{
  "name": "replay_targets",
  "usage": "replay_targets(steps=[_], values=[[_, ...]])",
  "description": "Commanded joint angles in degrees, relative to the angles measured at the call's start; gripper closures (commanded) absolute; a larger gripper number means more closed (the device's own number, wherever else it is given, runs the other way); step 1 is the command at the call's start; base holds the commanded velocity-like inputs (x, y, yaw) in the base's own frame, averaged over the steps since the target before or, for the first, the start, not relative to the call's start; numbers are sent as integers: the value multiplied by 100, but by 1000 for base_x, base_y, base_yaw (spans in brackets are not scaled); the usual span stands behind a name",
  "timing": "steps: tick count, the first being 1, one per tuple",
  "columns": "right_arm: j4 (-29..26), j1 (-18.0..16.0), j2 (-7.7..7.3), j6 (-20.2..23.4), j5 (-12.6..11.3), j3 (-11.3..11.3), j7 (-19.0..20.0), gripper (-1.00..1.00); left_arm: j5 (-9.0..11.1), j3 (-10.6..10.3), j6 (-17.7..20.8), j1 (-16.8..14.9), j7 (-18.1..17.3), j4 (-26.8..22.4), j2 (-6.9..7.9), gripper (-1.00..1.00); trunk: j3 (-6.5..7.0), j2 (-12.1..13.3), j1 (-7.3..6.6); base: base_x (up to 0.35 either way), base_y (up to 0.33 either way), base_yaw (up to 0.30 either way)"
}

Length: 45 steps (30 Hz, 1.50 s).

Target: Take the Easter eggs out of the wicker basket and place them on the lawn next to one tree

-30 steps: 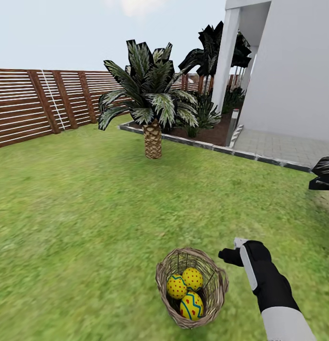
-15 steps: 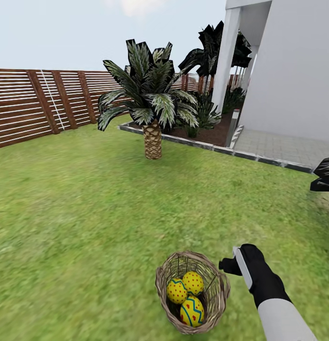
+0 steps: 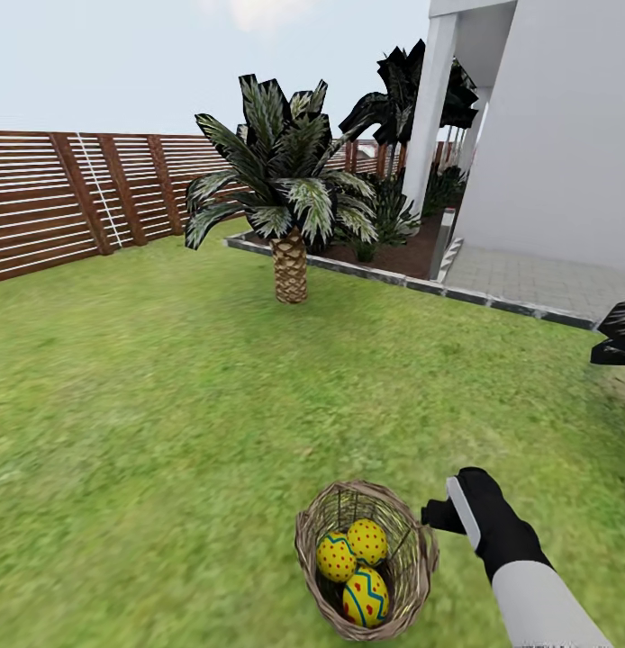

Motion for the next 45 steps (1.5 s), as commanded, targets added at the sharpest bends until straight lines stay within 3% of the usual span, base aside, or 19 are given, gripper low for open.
replay_targets(steps=[1, 17, 23, 29, 35, 36, 37, 38, 39, 40, 41, 42, 44, 45], values=[[11, -28, -9, 20, -29, -2, -29, -100, -5, -10, -19, -3, 5, 3, 1, -100, -5, -3, 0, 6, 0, 0], [879, -663, -58, -89, -21, 4, -37, -100, -10, -15, -21, -3, 14, -3, 1, -100, -5, -3, 0, 27, 0, 0], [1779, -913, -156, -664, -17, 20, -39, -100, -3, -5, -26, -3, -2, -13, 10, -100, -5, -3, 0, 1, 0, 0], [2302, -1070, -235, -898, -11, 27, -39, -100, 0, 11, -18, -16, -3, -34, 79, -100, -5, -3, 0, 0, 0, 0], [2421, -1110, -256, -948, -9, 35, -39, -100, 45, 29, 81, -143, -56, -74, 601, -100, -5, -3, 0, 0, 0, 0], [2433, -1114, -261, -953, -6, 36, -39, -100, 57, 41, 165, -167, -147, -87, 825, -100, -5, -3, 0, 0, 0, 0], [2436, -1116, -262, -955, -4, 36, -39, -100, 62, 46, 225, -176, -222, -98, 949, -100, -5, -3, 0, 0, 0, 0], [2441, -1118, -264, -957, -3, 37, -39, -100, 105, 63, 428, -208, -523, -169, 1271, -100, -5, -3, 0, 0, 0, 0], [2443, -1118, -265, -958, -2, 37, -39, -100, 134, 74, 534, -225, -681, -210, 1417, -100, -5, -3, 0, 0, 0, 0], [2446, -1119, -266, -959, 2, 37, -39, -100, 279, 118, 810, -271, -1067, -334, 1710, -100, -5, -3, 0, 0, 0, 0], [2447, -1120, -267, -960, 3, 37, -39, -100, 397, 149, 971, -298, -1278, -422, 1851, -100, -5, -3, 0, 0, 0, 0], [2448, -1120, -267, -960, 5, 37, -40, -100, 693, 213, 1327, -341, -1685, -662, 2153, -100, -5, -3, 0, 0, 0, 0], [2449, -1121, -268, -961, 7, 37, -41, -100, 1013, 259, 1739, -366, -1994, -959, 2512, -100, -5, -3, 0, 0, 0, 0], [2449, -1121, -268, -961, 8, 37, -40, -100, 1328, 296, 2198, -384, -2203, -1279, 2909, -100, -5, -3, 0, 0, 0, 0]])
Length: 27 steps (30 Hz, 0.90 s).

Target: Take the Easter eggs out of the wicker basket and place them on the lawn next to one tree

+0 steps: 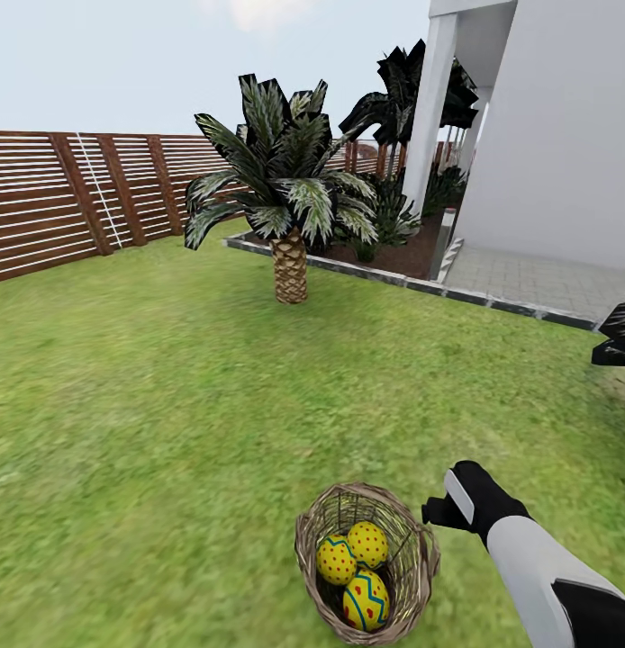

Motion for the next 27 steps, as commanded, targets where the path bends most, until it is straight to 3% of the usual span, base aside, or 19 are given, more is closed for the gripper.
replay_targets(steps=[1, 2, 4, 5, 6, 7, 9, 11, 15, 18, 21, 27], values=[[-7, -2, 5, 19, -24, -26, -28, -100, 173, 26, 252, -9, -119, -174, 266, -100, -6, -3, 0, 0, 0, 0], [-7, -3, 9, 18, -24, -26, -28, -100, 489, 45, 749, -21, -224, -510, 620, -100, -6, -3, 0, 0, 0, 0], [-8, -3, 13, 18, -24, -23, -28, -100, 759, 57, 1203, -30, -284, -838, 920, -100, -6, -3, 0, 0, 0, 0], [-14, -3, 16, 18, -24, -22, -29, -100, 951, 68, 1620, -37, -320, -1153, 1184, -100, -6, -3, 0, 0, 0, 0], [-23, -3, 17, 18, -23, -21, -29, -100, 1021, 72, 1819, -42, -333, -1312, 1309, -100, -6, -3, 0, 0, 0, 0], [-42, -4, 18, 18, -23, -20, -28, -100, 1122, 78, 2208, -56, -351, -1637, 1539, -100, -6, -3, 0, 0, 0, 0], [-57, -30, 19, 18, -23, -18, -28, -100, 1208, 118, 2779, -70, -367, -2156, 1804, -100, -6, -3, 0, 0, 0, 0], [-61, -77, 20, 18, -22, -18, -29, -100, 1239, 198, 3094, -73, -370, -2511, 1910, -100, -6, -3, 0, 0, 0, 0], [-62, -176, 16, 18, -22, -17, -34, -100, 1266, 663, 3528, -71, -374, -3325, 2018, -100, -6, -3, 0, 0, 0, 0], [-43, -322, 13, 18, -29, -17, -103, -100, 1253, 1213, 3810, -65, -375, -3820, 2052, -100, -6, -3, 0, 0, 0, 0], [-25, -448, 39, 21, -38, -22, -247, -100, 1237, 1456, 3910, -51, -373, -3994, 2061, -100, -6, -3, 0, 0, 0, 0], [-3, -625, 80, 26, -48, -15, -356, -100, 1224, 1604, 3965, -43, -373, -4091, 2066, -100, -24, -43, 22, 0, 0, 0]])
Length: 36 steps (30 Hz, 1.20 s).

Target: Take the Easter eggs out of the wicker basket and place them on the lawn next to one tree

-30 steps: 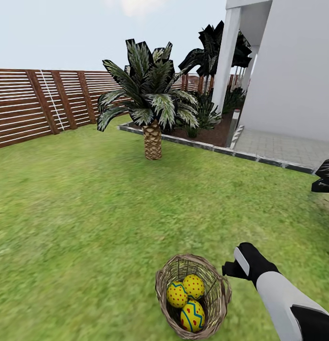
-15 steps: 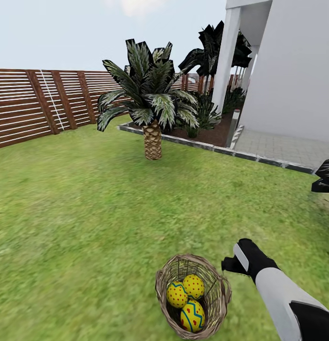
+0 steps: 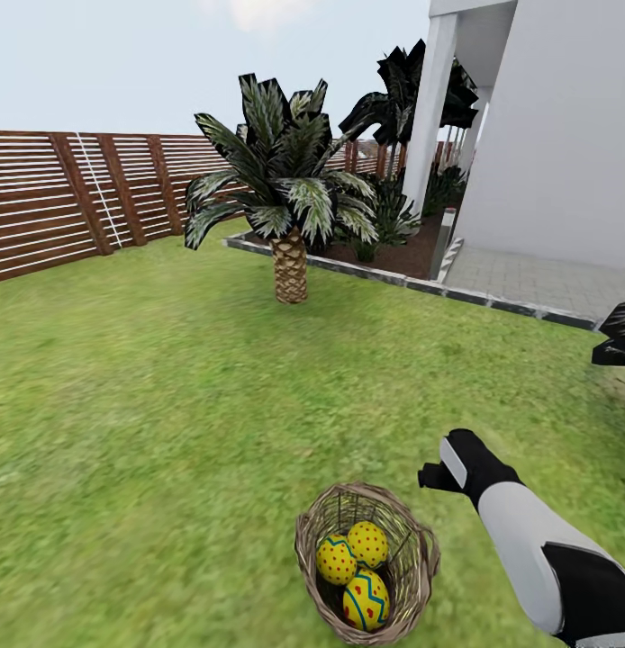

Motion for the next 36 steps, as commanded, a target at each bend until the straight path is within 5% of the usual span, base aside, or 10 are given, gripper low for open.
replay_targets(steps=[1, 36], values=[[2, -18, 10, 15, -21, -15, -37, -100, 32, 20, 50, -4, -10, -8, 0, -100, -24, -45, 22, 0, 0, 0], [387, -49, 57, -419, -16, 139, -51, -100, 31, 48, 60, -12, -12, 22, 1, -100, -652, -1448, 791, 0, 0, 0]])
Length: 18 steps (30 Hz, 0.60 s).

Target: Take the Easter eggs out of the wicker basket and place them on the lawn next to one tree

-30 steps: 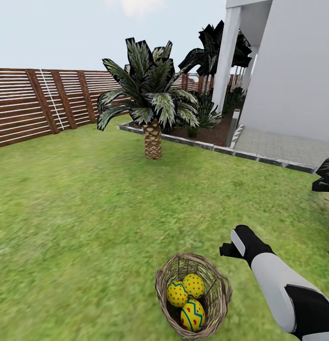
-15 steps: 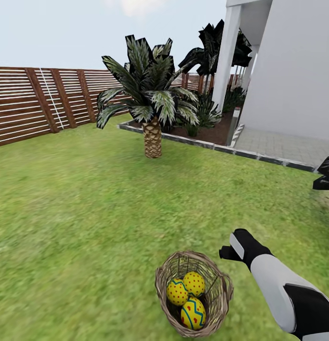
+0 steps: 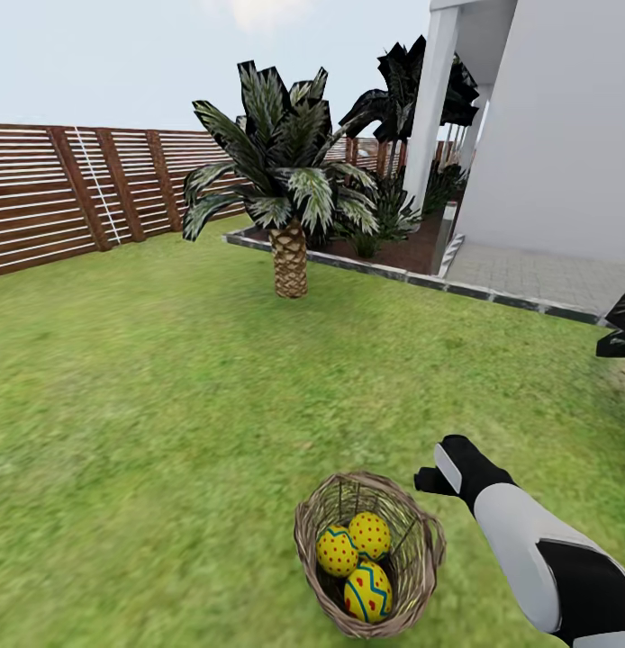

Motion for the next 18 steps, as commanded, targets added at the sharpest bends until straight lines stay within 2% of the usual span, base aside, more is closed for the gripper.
replay_targets(steps=[1, 18], values=[[-5, -3, 6, 18, -23, -23, -29, -100, 32, 9, 45, -5, -9, 0, 0, -100, -23, -44, 22, 0, 0, 0], [16, -3, -8, -49, -15, -22, -29, -100, 32, 9, 44, -5, -9, -21, 0, -100, -329, -726, 396, 0, 0, 0]])
